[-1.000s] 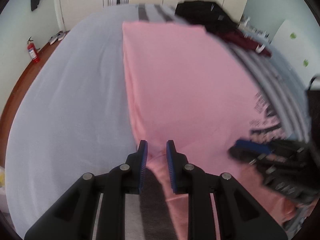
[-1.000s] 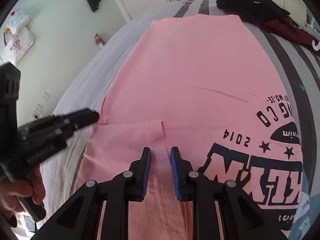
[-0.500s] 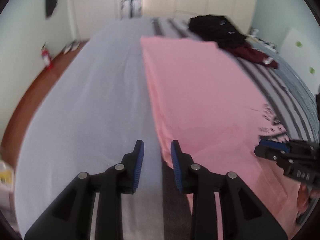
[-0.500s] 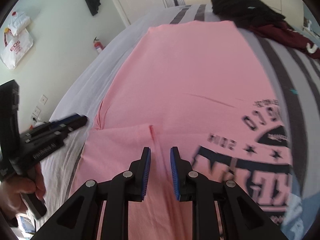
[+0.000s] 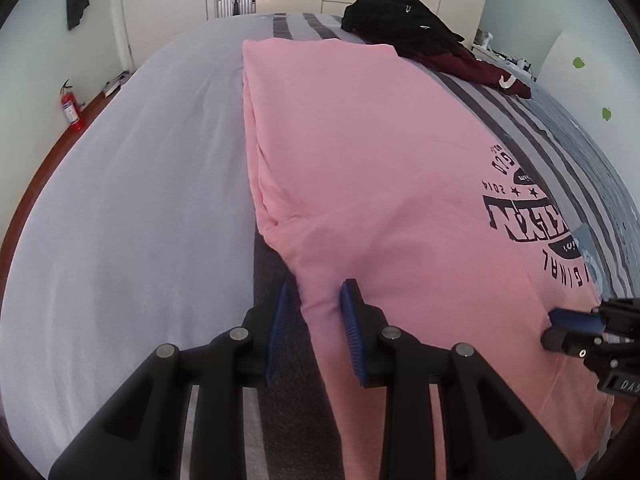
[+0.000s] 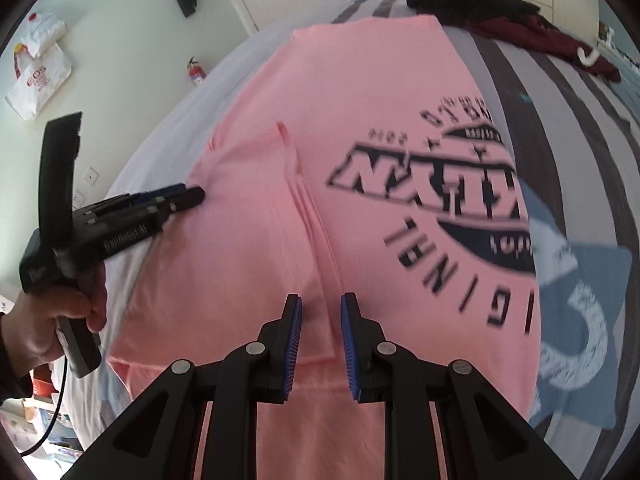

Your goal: Fold clothes

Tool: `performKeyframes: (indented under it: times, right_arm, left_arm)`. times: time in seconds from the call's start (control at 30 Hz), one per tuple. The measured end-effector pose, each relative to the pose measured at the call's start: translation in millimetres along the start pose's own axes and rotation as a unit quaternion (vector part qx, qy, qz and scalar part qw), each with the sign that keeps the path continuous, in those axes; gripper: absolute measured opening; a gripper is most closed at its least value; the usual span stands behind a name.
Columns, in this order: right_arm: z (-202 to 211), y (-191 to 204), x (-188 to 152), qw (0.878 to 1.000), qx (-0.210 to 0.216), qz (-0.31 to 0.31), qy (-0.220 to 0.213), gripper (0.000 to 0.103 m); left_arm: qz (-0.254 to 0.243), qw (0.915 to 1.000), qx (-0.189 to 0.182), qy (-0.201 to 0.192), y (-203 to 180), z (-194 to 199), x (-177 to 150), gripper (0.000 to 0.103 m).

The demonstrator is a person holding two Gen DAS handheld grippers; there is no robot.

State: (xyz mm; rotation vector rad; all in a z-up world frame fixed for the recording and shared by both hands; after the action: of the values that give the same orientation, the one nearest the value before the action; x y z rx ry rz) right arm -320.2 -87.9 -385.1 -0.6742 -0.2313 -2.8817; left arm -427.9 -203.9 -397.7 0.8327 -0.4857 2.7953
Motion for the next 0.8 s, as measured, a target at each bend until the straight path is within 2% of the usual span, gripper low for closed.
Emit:
performKeyframes:
  times: [0.07,0.2,0.33,0.43,0.53,0.67,0.8]
  right_arm:
    - [2.5,-2.7,-8.8,1.0,0.001,-0.001,0.004,0.018]
    - [3.1,-7.6,-11.2,1.0,0.002,-0.003,0.003,0.018]
    - [-0.3,-7.0,-10.8,1.0,0.002,-0.007,0.0,0.018]
    - [-1.4,-7.3,-11.7,1.0,0.0,-0.011,-0.002,0.018]
    - [5.6,-14.4,-17.0,1.0,-0.006,-0.011,-0.003,0.018]
    - [14.9,-23.9,-24.2,1.0,-0.013,-0.011,-0.004,0.018]
    - [24.3,-33.5,-31.3,1.0,-0.019,-0.011,-0.005,0.018]
  left_arm:
    - [0.028,0.9996,-0.004,-0.004,3.9,4.5,4.9,0.026]
    - [0.02,0.9994,0.012,-0.027,2.4,13.7,20.0,0.025]
    - [0.01,0.999,0.044,-0.005,12.6,-6.2,20.1,0.025]
    - [0.004,0.999,0.045,0.001,15.8,-8.0,12.4,0.025]
    - [0.025,0.9991,0.033,-0.003,18.5,-3.6,14.5,0.026]
    - [0.041,0.9986,0.025,-0.021,14.8,21.0,12.0,0.025]
    - [0.028,0.9988,0.017,-0.036,-8.8,59.3,-12.8,0.025]
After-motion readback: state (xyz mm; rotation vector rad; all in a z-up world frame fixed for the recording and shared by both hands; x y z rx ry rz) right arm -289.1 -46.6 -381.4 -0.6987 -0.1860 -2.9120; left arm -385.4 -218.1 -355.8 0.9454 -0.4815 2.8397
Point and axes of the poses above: each gripper's, at about its wrist camera, not at the fingertips, and z roughly against the way its jaws point, y to its left, x to its top, the point moved 7 cm from there along -z, roughly the way its jaws point, and after that the axes turned 11 degrees about -x, right-handed, at the moved point
